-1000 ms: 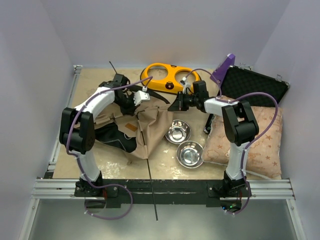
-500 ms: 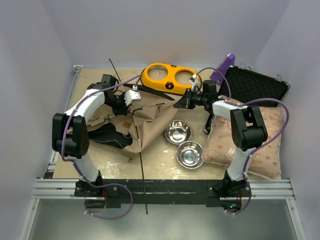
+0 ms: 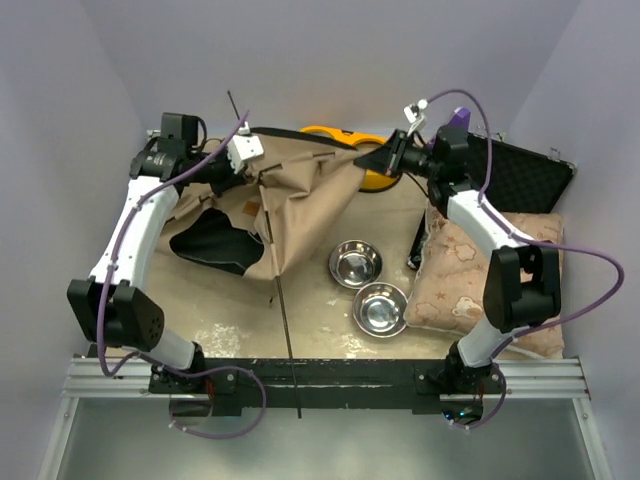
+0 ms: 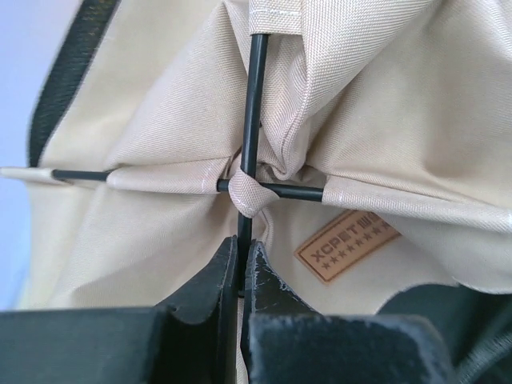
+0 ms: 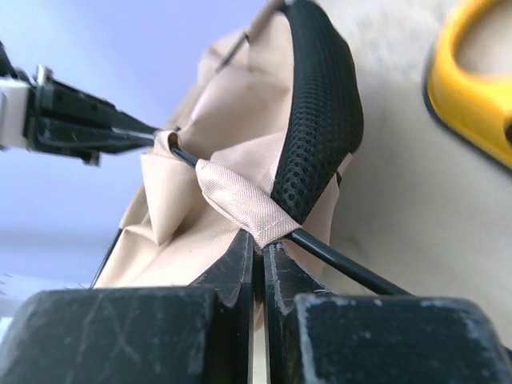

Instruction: Set up the pet tent

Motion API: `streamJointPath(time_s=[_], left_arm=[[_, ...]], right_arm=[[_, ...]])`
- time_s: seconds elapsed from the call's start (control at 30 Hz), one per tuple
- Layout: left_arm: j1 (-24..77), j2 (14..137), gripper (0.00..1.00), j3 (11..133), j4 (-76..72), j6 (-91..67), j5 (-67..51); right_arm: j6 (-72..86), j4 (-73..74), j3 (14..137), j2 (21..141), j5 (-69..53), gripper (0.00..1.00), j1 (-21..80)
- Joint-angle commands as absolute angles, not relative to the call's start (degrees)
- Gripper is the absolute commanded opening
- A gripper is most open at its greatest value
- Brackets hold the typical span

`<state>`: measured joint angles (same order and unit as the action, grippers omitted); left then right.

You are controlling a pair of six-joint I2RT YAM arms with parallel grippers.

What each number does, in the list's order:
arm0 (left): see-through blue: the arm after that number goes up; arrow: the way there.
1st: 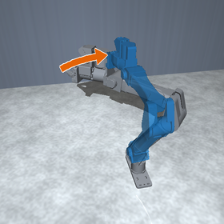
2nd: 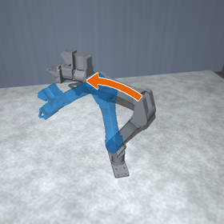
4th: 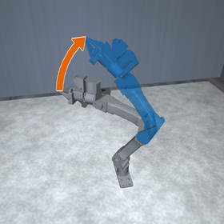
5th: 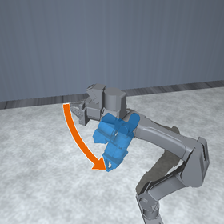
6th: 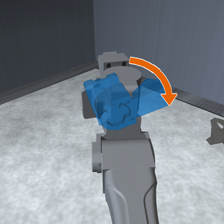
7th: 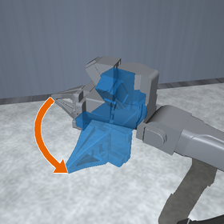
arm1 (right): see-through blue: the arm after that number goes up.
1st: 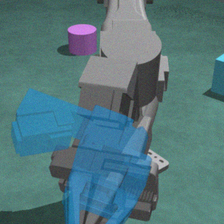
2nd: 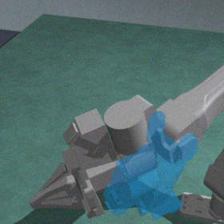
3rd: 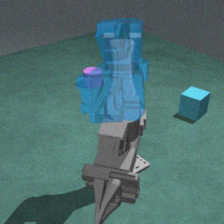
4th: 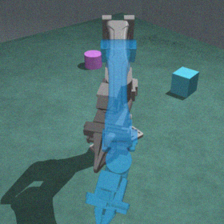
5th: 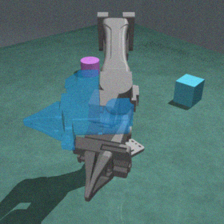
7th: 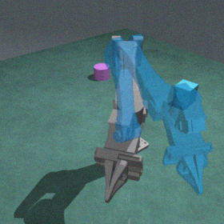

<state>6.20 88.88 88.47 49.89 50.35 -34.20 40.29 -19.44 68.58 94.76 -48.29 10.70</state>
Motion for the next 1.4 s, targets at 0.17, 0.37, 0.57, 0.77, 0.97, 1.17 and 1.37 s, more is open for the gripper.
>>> streamJointPath(time_s=[0.17,0.37,0.57,0.77,0.97,1.17,1.37], left_arm=[[5.7,80.2,0.0,90.0,36.7,31.1,-39.9],[8.2,78.1,0.0,85.2,23.9,20.9,-42.3],[14.6,78.4,0.0,72.4,-4.3,5.1,-41.1],[16.5,83.4,0.0,68.0,-23.9,-6.6,-39.4],[18.5,88.7,0.0,69.2,-27.6,-9.6,-41.0],[18.5,88.0,0.42,70.4,-24.2,-7.5,-42.3],[16.9,82.5,0.79,69.2,-21.5,-7.1,-44.4]], right_arm=[[46.9,-37.8,97.0,86.4,-48.3,0.0,9.8],[41.2,-31.8,105.7,85.9,-47.3,0.0,10.5],[35.7,-28.2,112.6,86.5,-44.6,0.0,13.3],[33.5,-26.0,119.6,88.7,-41.8,0.0,15.3],[29.9,-24.0,122.8,91.1,-39.0,0.0,16.5],[22.3,-17.5,124.5,92.4,-37.5,0.0,16.8],[13.0,-11.0,126.6,92.0,-35.3,0.0,16.7]])
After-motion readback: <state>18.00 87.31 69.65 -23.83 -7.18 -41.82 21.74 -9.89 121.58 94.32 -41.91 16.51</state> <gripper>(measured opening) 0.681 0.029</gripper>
